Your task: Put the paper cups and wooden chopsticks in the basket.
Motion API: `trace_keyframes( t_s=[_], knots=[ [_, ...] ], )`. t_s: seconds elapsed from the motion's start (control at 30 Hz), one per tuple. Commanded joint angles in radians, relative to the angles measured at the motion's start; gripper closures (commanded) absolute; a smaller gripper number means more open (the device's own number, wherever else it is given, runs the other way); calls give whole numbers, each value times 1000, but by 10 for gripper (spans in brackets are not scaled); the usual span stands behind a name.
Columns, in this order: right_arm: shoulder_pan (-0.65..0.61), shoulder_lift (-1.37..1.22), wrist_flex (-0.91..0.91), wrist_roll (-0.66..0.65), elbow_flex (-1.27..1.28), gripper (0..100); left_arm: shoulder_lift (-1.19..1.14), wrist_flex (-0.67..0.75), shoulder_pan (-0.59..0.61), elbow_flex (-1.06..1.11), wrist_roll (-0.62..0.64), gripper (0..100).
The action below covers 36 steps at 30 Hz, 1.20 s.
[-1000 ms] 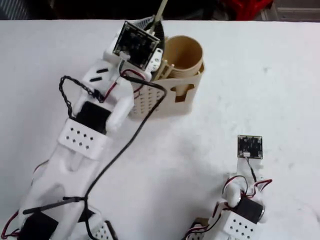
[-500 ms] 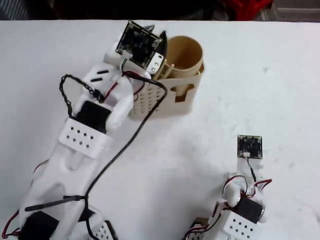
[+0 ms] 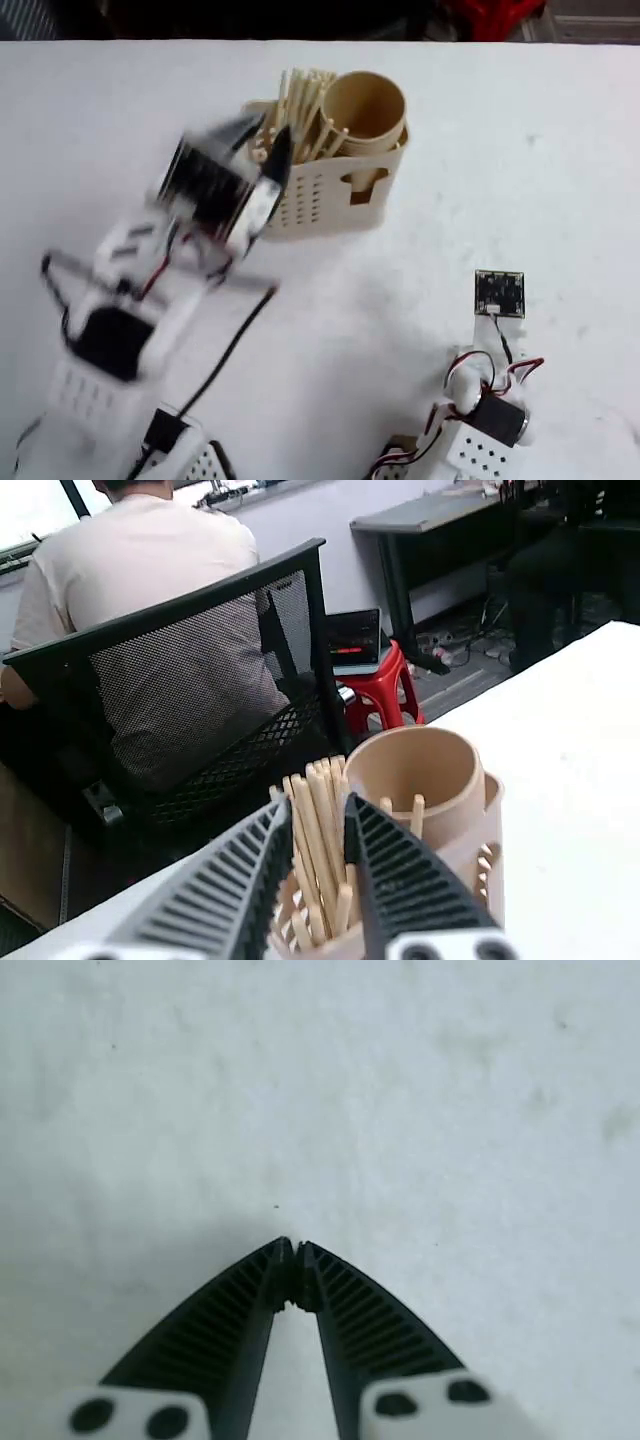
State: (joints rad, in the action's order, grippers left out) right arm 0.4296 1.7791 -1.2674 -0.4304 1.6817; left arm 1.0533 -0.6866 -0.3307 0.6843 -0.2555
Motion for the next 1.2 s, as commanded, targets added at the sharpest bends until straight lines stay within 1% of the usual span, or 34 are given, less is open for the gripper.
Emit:
trace_keyframes(
  t_s=[0.0, 0.23, 0.27, 0.37, 0.47, 0.57, 0.7, 0.93, 1.0, 1.17],
  knots=[
    [4, 18, -2, 6, 9, 981, 277, 0, 5, 250, 6, 895],
    [4, 18, -2, 6, 9, 981, 797, -6, 7, 698, 6, 895],
    [4, 18, -2, 6, 9, 981, 814, 0, 7, 735, 5, 895],
    [4, 18, -2, 6, 9, 981, 737, 8, 7, 852, 5, 895],
    [4, 18, -2, 6, 9, 981, 720, 0, 7, 1011, 3, 894],
    [4, 18, -2, 6, 9, 981, 710, -83, 16, 1013, 5, 894],
    [4, 18, -2, 6, 9, 981, 710, -216, 94, 1013, 5, 894],
    [4, 18, -2, 6, 9, 981, 711, -486, 311, 1013, 5, 894],
    [4, 18, -2, 6, 9, 981, 713, -557, 354, 1011, 8, 894],
    [4, 18, -2, 6, 9, 981, 731, -574, 374, 1011, 11, 894]
  ],
)
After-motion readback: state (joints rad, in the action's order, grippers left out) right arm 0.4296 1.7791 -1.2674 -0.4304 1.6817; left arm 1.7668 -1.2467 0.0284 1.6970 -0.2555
